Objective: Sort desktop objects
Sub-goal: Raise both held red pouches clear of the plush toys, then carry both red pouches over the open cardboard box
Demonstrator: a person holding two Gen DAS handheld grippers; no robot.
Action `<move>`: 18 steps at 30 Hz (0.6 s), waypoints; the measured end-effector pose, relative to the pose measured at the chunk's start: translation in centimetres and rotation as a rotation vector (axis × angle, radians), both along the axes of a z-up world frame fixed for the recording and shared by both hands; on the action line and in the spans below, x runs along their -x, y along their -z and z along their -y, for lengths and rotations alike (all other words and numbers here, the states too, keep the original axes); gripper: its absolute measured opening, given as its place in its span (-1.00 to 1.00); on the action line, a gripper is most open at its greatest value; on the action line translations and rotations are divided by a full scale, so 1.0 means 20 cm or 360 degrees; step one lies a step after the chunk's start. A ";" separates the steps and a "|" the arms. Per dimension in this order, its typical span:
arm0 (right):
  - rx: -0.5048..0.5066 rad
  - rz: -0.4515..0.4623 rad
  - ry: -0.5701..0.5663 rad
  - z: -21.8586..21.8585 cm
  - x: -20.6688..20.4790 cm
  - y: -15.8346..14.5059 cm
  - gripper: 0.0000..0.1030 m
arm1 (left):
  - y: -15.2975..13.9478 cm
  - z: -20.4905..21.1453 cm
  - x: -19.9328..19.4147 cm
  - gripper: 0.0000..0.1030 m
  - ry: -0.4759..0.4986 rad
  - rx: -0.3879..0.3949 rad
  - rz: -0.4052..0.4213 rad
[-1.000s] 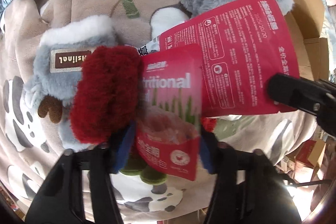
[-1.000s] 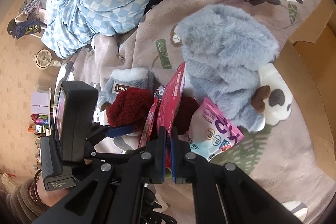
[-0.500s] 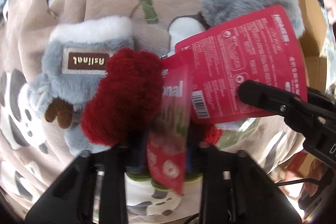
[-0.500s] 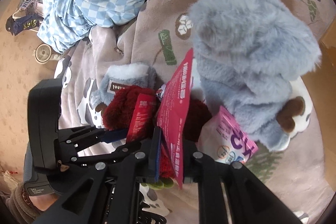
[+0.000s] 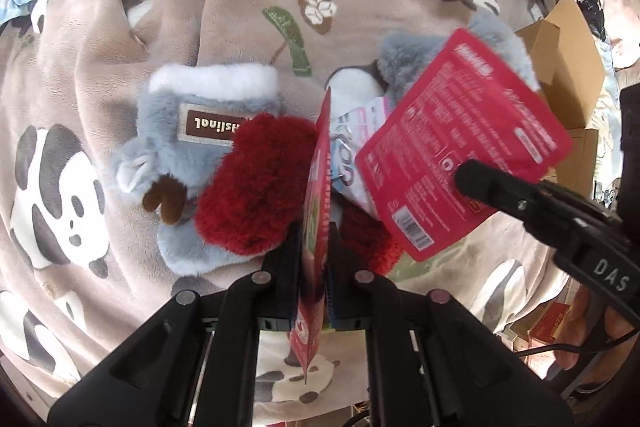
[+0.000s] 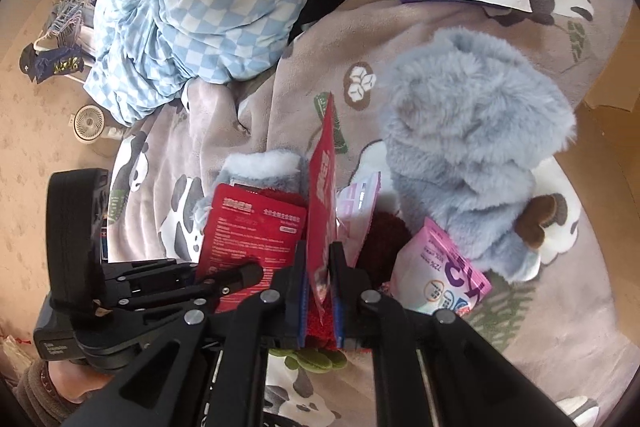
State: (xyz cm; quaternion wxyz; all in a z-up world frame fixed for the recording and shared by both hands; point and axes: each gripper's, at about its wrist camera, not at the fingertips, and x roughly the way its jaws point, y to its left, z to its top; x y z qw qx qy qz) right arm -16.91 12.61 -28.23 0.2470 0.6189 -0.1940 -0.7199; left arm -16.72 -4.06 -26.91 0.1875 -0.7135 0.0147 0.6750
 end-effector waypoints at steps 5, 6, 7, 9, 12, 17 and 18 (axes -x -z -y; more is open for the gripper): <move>0.0026 -0.0016 0.0031 -0.03 -0.04 -0.06 -0.84 | -0.13 -0.06 0.02 -0.82 -0.0031 -0.0021 -0.0021; 0.0035 -0.0018 0.0039 -0.04 -0.04 -0.08 -0.84 | -0.15 -0.08 0.01 -0.82 -0.0029 -0.0025 -0.0026; 0.0043 -0.0022 0.0051 -0.06 -0.05 -0.10 -0.84 | -0.15 -0.10 0.01 -0.82 -0.0032 -0.0028 -0.0032; 0.0057 -0.0027 0.0068 -0.08 -0.06 -0.14 -0.84 | -0.22 -0.12 0.00 -0.82 -0.0037 -0.0039 -0.0037; 0.0065 -0.0041 0.0087 -0.12 -0.07 -0.19 -0.84 | -0.28 -0.15 -0.01 -0.82 -0.0039 -0.0056 -0.0050; 0.0087 -0.0062 0.0130 -0.20 -0.10 -0.28 -0.84 | -0.41 -0.24 0.00 -0.82 -0.0046 -0.0066 -0.0090; 0.0094 -0.0065 0.0139 -0.22 -0.11 -0.30 -0.84 | -0.43 -0.26 0.01 -0.82 -0.0032 -0.0068 -0.0098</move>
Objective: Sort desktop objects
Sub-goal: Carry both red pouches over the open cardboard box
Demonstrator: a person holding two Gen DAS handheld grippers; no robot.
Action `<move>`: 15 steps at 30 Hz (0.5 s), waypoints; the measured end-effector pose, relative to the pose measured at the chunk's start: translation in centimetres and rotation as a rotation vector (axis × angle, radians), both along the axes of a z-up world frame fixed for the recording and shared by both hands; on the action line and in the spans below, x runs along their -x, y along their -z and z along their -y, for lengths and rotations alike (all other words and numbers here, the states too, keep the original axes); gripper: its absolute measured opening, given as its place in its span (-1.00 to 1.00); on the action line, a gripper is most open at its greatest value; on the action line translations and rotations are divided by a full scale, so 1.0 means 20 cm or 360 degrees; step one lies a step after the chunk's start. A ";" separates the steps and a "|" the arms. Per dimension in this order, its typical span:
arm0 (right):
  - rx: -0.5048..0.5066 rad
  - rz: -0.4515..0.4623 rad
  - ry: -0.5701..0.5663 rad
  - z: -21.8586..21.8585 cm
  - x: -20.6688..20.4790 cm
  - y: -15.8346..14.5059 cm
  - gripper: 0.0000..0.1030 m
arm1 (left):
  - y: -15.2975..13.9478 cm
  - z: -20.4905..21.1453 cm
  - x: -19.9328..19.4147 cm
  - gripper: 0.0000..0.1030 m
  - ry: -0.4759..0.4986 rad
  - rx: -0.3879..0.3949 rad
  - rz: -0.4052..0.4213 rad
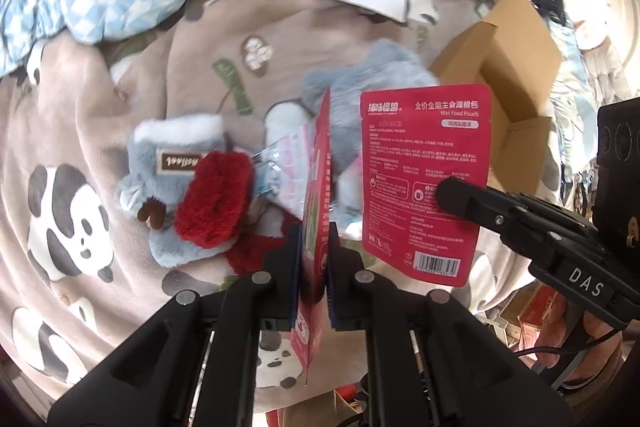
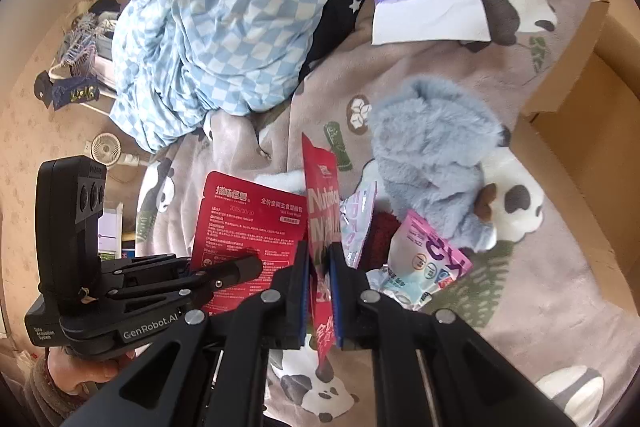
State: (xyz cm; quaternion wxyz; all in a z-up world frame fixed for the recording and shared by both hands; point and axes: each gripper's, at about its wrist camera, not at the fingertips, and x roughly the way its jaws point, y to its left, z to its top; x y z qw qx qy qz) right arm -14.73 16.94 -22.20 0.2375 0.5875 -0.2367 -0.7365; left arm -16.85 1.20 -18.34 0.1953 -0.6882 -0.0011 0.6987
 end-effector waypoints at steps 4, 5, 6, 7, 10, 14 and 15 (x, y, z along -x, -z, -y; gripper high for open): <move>0.0003 -0.0031 0.0062 -0.11 -0.03 -0.11 -0.84 | -0.10 -0.12 0.00 -0.82 0.0062 -0.0014 -0.0023; 0.0004 -0.0041 0.0075 -0.14 -0.05 -0.14 -0.84 | -0.12 -0.15 0.00 -0.82 0.0077 -0.0018 -0.0028; 0.0000 -0.0050 0.0090 -0.17 -0.05 -0.16 -0.84 | -0.14 -0.19 0.00 -0.82 0.0094 -0.0022 -0.0038; 0.0004 -0.0056 0.0109 -0.21 -0.06 -0.19 -0.84 | -0.16 -0.23 0.00 -0.82 0.0111 -0.0024 -0.0046; -0.0011 -0.0082 0.0160 -0.32 -0.08 -0.26 -0.84 | -0.23 -0.38 0.01 -0.82 0.0180 -0.0041 -0.0065; -0.0023 -0.0109 0.0267 -0.49 -0.11 -0.33 -0.84 | -0.30 -0.59 0.03 -0.82 0.0274 -0.0074 -0.0092; -0.0025 -0.0114 0.0291 -0.53 -0.11 -0.34 -0.84 | -0.32 -0.66 0.04 -0.82 0.0305 -0.0086 -0.0101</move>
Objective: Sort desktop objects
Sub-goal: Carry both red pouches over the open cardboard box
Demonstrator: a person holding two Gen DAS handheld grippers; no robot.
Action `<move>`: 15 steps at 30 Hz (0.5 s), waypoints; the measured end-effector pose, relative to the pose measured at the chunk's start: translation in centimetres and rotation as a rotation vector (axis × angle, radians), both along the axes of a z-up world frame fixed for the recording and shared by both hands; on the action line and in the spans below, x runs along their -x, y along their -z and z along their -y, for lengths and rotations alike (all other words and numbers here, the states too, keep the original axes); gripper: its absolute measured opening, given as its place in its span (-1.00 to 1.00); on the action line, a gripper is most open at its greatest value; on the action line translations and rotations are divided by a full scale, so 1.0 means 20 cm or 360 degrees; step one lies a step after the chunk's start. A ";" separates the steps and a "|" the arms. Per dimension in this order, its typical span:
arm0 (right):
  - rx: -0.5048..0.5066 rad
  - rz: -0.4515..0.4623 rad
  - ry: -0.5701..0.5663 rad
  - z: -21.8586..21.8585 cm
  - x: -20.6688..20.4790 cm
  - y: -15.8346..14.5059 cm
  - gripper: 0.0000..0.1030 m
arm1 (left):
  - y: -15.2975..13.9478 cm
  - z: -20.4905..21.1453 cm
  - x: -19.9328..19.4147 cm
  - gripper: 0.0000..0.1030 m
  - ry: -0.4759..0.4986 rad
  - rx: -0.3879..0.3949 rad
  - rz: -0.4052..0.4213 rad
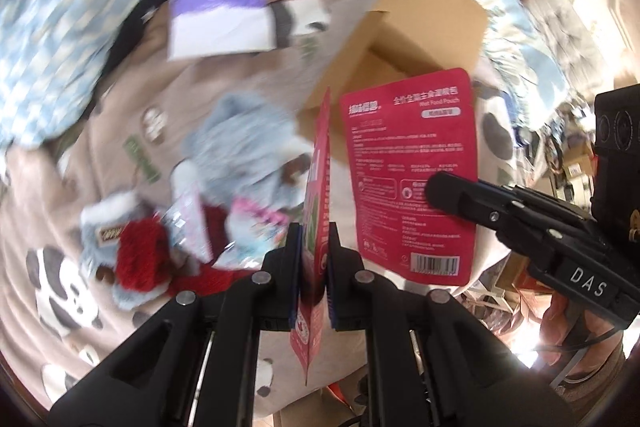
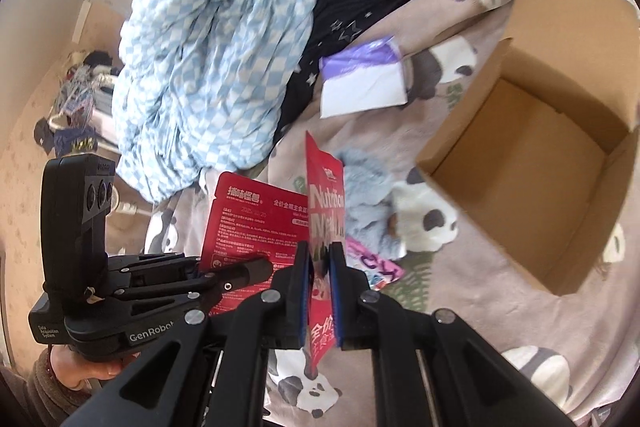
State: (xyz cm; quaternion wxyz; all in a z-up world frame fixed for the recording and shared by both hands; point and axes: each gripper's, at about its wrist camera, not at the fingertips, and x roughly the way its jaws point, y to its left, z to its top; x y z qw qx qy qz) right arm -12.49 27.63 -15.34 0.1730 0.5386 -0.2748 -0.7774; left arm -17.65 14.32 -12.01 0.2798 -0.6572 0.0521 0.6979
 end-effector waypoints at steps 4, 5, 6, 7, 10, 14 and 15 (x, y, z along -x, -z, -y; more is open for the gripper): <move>-0.0020 -0.0026 0.0117 -0.19 -0.02 -0.06 -0.84 | -0.06 -0.24 0.04 -0.82 0.0118 -0.0042 -0.0034; -0.0025 -0.0032 0.0142 -0.24 -0.03 -0.07 -0.84 | -0.07 -0.29 0.05 -0.82 0.0137 -0.0048 -0.0042; -0.0030 -0.0037 0.0169 -0.27 -0.03 -0.07 -0.84 | -0.07 -0.35 0.07 -0.82 0.0169 -0.0054 -0.0049; -0.0030 -0.0039 0.0197 -0.32 -0.03 -0.07 -0.84 | -0.07 -0.41 0.08 -0.82 0.0199 -0.0058 -0.0054; -0.0039 -0.0047 0.0273 -0.44 -0.02 -0.07 -0.84 | -0.06 -0.56 0.11 -0.82 0.0269 -0.0065 -0.0064; -0.0051 -0.0045 0.0361 -0.59 0.00 -0.03 -0.84 | 0.00 -0.74 0.16 -0.82 0.0353 -0.0062 -0.0072; -0.0055 -0.0044 0.0377 -0.61 0.01 -0.01 -0.84 | 0.02 -0.78 0.18 -0.82 0.0376 -0.0061 -0.0074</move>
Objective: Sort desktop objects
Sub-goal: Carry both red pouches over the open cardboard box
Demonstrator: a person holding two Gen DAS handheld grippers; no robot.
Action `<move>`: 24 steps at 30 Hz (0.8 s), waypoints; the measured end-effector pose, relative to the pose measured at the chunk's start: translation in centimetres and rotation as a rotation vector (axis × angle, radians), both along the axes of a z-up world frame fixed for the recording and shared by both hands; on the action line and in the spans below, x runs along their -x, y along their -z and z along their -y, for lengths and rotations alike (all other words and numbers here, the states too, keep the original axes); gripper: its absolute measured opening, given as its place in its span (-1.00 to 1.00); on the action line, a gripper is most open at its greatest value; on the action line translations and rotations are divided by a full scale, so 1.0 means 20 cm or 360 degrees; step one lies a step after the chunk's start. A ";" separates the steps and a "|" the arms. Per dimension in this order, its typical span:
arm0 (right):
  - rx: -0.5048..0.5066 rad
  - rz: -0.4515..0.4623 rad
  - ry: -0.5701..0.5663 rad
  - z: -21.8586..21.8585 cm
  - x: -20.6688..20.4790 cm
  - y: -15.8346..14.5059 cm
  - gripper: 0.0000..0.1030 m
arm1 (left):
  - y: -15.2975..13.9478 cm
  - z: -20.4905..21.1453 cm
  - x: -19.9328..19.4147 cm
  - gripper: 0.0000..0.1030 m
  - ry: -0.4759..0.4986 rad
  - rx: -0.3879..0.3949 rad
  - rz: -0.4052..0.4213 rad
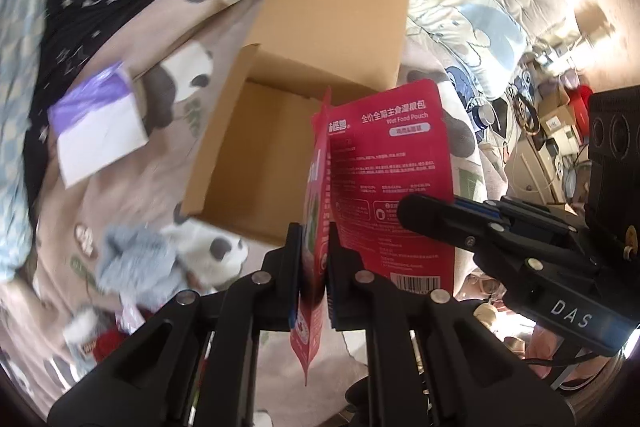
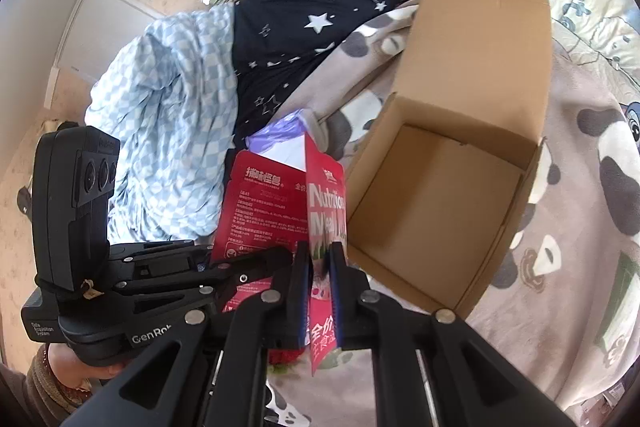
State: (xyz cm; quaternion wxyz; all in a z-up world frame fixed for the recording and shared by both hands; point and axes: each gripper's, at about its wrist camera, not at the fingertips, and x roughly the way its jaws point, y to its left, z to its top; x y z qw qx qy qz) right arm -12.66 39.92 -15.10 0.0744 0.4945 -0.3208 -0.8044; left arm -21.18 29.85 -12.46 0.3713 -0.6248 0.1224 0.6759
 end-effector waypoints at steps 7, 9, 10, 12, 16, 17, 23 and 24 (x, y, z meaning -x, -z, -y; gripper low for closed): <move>-0.0012 0.0022 0.0128 -0.20 0.10 0.18 -0.84 | 0.18 -0.21 0.13 -0.82 0.0067 0.0023 -0.0007; -0.0018 0.0033 0.0156 -0.24 0.14 0.23 -0.84 | 0.23 -0.25 0.17 -0.82 0.0072 0.0027 -0.0013; -0.0023 0.0042 0.0171 -0.26 0.16 0.26 -0.84 | 0.26 -0.27 0.19 -0.82 0.0072 0.0031 -0.0016; -0.0028 0.0052 0.0188 -0.30 0.20 0.32 -0.84 | 0.32 -0.31 0.24 -0.82 0.0064 0.0036 -0.0018; -0.0047 0.0068 0.0209 -0.34 0.28 0.41 -0.84 | 0.42 -0.36 0.31 -0.82 0.0034 0.0058 -0.0030; -0.0053 0.0074 0.0207 -0.34 0.30 0.43 -0.84 | 0.44 -0.37 0.33 -0.82 0.0026 0.0065 -0.0030; -0.0079 0.0096 0.0199 -0.34 0.43 0.53 -0.84 | 0.59 -0.39 0.42 -0.82 -0.0028 0.0135 -0.0043; -0.0080 0.0101 0.0195 -0.33 0.44 0.55 -0.84 | 0.61 -0.39 0.44 -0.82 -0.0044 0.0148 -0.0045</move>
